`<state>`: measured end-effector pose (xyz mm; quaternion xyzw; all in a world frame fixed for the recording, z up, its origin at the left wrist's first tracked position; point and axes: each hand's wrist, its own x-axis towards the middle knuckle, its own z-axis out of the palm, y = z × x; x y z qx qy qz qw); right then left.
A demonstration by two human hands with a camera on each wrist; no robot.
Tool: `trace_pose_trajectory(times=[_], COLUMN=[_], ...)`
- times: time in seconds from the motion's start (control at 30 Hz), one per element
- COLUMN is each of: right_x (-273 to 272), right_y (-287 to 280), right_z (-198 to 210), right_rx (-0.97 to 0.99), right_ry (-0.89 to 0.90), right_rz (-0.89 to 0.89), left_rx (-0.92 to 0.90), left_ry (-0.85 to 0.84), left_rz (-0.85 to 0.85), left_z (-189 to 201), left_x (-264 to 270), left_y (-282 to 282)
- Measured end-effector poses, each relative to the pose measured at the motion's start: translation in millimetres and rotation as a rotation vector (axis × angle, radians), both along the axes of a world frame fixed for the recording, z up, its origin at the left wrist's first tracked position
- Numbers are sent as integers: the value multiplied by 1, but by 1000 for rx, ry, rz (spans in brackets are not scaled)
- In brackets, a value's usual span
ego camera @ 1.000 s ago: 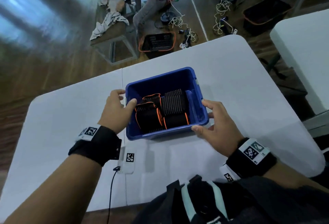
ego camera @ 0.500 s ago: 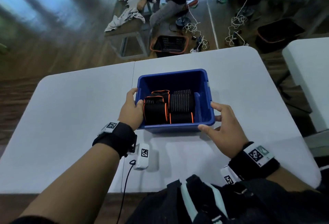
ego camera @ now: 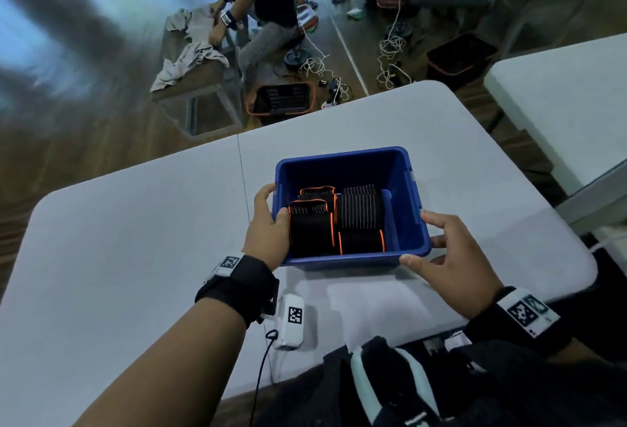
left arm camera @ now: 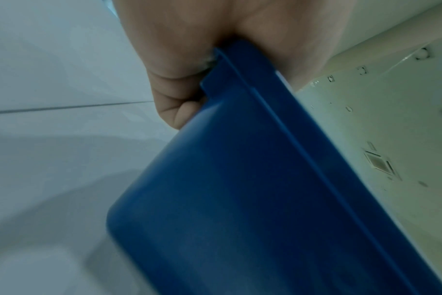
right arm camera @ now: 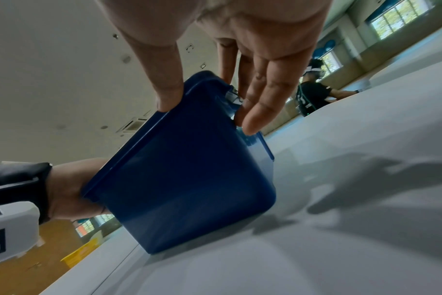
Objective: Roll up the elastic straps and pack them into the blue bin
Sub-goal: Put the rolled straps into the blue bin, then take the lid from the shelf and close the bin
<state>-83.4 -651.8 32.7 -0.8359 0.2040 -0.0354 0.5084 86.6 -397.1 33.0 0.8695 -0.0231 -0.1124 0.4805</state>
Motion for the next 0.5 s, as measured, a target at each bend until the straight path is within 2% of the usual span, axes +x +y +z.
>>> trace_pose_trajectory(times=[0.17, 0.37, 0.5], right_x=[-16, -21, -37], right_y=[22, 36, 33], right_z=[5, 18, 36], right_rx=[-21, -102, -163], right_ry=[32, 61, 50], right_rz=[-99, -131, -274], left_rx=[-3, -19, -15], left_ry=[-12, -63, -64], left_rz=[-54, -65, -94], left_z=[-4, -7, -6], left_x=[3, 5, 5], left_y=[4, 9, 9])
